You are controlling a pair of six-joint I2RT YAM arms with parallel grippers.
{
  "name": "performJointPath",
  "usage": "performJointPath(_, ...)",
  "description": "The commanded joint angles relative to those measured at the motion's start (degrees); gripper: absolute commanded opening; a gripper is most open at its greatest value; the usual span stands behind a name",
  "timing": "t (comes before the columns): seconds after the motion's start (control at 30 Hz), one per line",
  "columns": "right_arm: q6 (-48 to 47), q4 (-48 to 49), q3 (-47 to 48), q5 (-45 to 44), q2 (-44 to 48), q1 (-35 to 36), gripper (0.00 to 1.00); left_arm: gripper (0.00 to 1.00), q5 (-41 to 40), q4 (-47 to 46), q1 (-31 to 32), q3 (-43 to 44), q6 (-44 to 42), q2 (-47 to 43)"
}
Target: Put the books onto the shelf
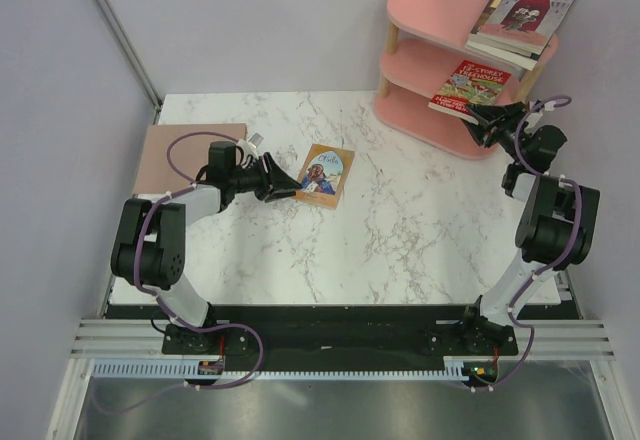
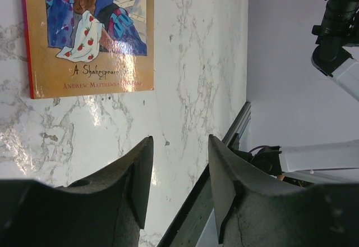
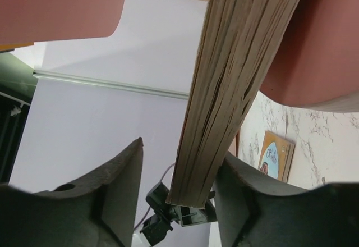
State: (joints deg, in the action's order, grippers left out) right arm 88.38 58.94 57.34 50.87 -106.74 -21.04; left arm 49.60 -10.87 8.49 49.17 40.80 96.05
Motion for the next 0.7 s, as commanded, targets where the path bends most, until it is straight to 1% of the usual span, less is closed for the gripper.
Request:
performJointPath(0.0, -0.8, 1.4, -1.1, -0.8, 1.3, -1.3, 0.60, 0.50, 0.6, -0.9, 0.4, -0.9, -2.7, -1.0)
performJointPath(0.03, -1.5, 0.8, -1.9, -0.8, 2.0, -1.4, 0.66, 0.50, 0.6, -0.9, 0.4, -0.8, -2.8, -1.1)
performJointPath(0.07, -2.1, 0.5, -2.2, -0.8, 2.5, -1.7, 0.69, 0.50, 0.6, -0.9, 0.5, -0.9, -2.7, -1.2)
performJointPath(0.1, -2.8, -2.1, -2.4, -0.6, 3.0, -1.7, 0.71, 0.50, 0.5, -0.9, 0.5, -1.1, -2.7, -1.2)
performJointPath(0.13, -5.6, -4.4, -2.5, -0.6, 4.2, -1.8, 0.77, 0.50, 0.6, -0.9, 0.6, -1.1, -2.7, -1.2)
performJointPath(0.17, -7.1, -6.2, -2.5, -0.5, 4.9, -1.8, 0.78, 0.50, 0.5, -0.9, 0.6, -1.0, -2.8, -1.2)
performJointPath(0.2, -8.6, -11.2, -2.5, -0.4, 5.6, -1.8, 0.80, 0.50, 0.5, -0.9, 0.6, -1.1, -2.7, -1.2)
performJointPath(0.23, -12.3, -13.7, -2.6, -0.5, 6.9, -1.8, 0.84, 0.50, 0.4, -1.0, 0.6, -1.1, -2.8, -1.2)
performJointPath(0.27, -13.9, -15.9, -2.6, -0.8, 7.6, -1.8, 0.86, 0.50, 0.5, -1.0, 0.7, -1.0, -2.8, -1.0)
performJointPath(0.3, -15.8, -20.7, -2.6, -1.1, 8.3, -1.9, 0.87, 0.50, 0.5, -1.1, 0.7, -1.1, -2.7, -1.1)
performJointPath(0.33, -17.3, -22.3, -2.7, -1.3, 9.3, -1.8, 0.88, 0.50, 0.4, -1.2, 0.8, -1.1, -2.7, -1.0)
performJointPath(0.4, -20.0, -25.1, -2.9, -1.5, 10.0, -1.8, 0.89, 0.50, 0.3, -1.2, 0.9, -1.2, -2.7, -0.8)
performJointPath(0.57, -21.8, -26.4, -5.5, -0.9, 13.5, -1.7, 0.89, 0.50, 0.2, -1.9, 1.2, -1.6, -2.6, -0.3)
performJointPath(0.67, -26.1, -31.2, -6.9, -1.3, 16.3, -1.6, 0.89, 0.50, 0.2, -2.0, 1.3, -1.7, -2.5, -0.2)
